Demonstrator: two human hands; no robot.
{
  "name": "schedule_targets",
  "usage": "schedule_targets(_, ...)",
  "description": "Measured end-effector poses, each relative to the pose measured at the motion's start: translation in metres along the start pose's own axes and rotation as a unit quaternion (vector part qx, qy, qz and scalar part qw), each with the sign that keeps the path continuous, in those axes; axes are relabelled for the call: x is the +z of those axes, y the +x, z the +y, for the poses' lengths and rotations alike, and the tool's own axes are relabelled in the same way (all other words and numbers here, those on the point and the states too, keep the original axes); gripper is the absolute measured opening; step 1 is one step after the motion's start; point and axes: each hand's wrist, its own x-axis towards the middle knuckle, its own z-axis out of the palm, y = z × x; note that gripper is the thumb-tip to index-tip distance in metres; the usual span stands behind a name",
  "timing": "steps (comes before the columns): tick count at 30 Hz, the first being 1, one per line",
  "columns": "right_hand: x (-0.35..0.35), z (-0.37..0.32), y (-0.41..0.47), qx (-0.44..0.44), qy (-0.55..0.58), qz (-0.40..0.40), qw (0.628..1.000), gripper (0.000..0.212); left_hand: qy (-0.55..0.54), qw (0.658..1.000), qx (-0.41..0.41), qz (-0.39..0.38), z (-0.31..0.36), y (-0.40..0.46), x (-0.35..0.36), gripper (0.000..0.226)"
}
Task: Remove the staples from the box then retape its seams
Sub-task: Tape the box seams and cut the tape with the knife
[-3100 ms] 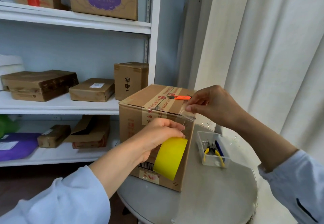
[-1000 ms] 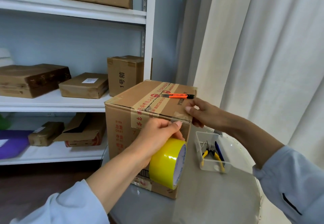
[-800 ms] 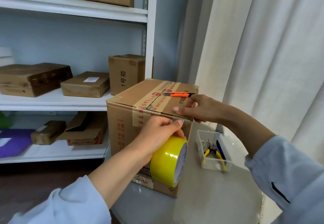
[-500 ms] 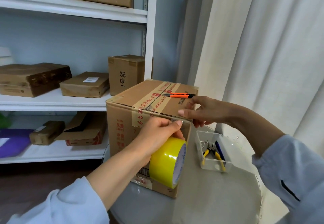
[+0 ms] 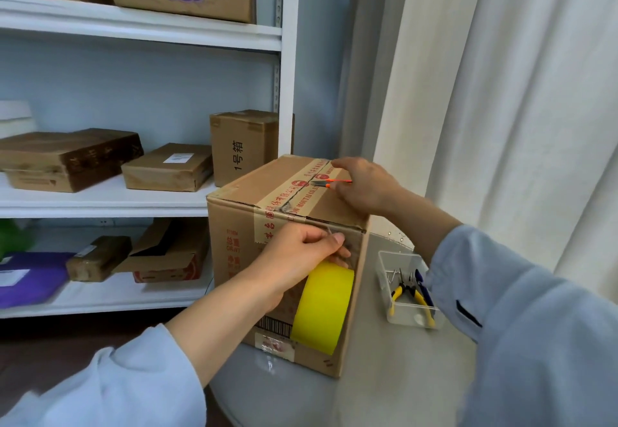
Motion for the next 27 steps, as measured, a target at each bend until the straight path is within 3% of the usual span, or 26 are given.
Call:
schedule_targets(3, 0.008, 0.005, 0.011, 0.018, -0.003, -0.027, 0.999, 0.049, 0.0, 1.0, 0.002, -0.001, 0.001, -0.001, -0.001, 0.023)
schedule_targets(7, 0.007, 0.005, 0.011, 0.008, -0.041, 0.032, 0.999, 0.038, -0.026, 1.0, -0.01, 0.001, 0.001, -0.003, -0.002, 0.023)
schedule_targets(9, 0.002, 0.006, 0.005, -0.007, -0.04, 0.017, 0.999, 0.035, -0.054, 0.998, -0.019, -0.004, 0.0, -0.004, -0.001, 0.023)
schedule_targets(13, -0.016, 0.015, -0.016, -0.034, 0.075, -0.003, 0.997, 0.028, -0.094, 0.995, -0.042, -0.006, 0.001, -0.005, 0.003, 0.023)
schedule_targets(17, -0.033, 0.018, -0.047, -0.014, 0.249, -0.024, 0.968, 0.023, -0.108, 0.992, -0.057, 0.004, 0.003, -0.006, 0.004, 0.024)
schedule_targets(21, -0.039, 0.024, -0.071, 0.019, 0.326, -0.109, 0.939, 0.028, -0.1, 0.993, -0.061, 0.029, 0.008, -0.009, 0.007, 0.024)
schedule_targets(27, -0.036, 0.03, -0.097, 0.047, 0.356, -0.162, 0.919, 0.042, -0.058, 0.995, -0.032, 0.073, 0.006, -0.014, 0.015, 0.027)
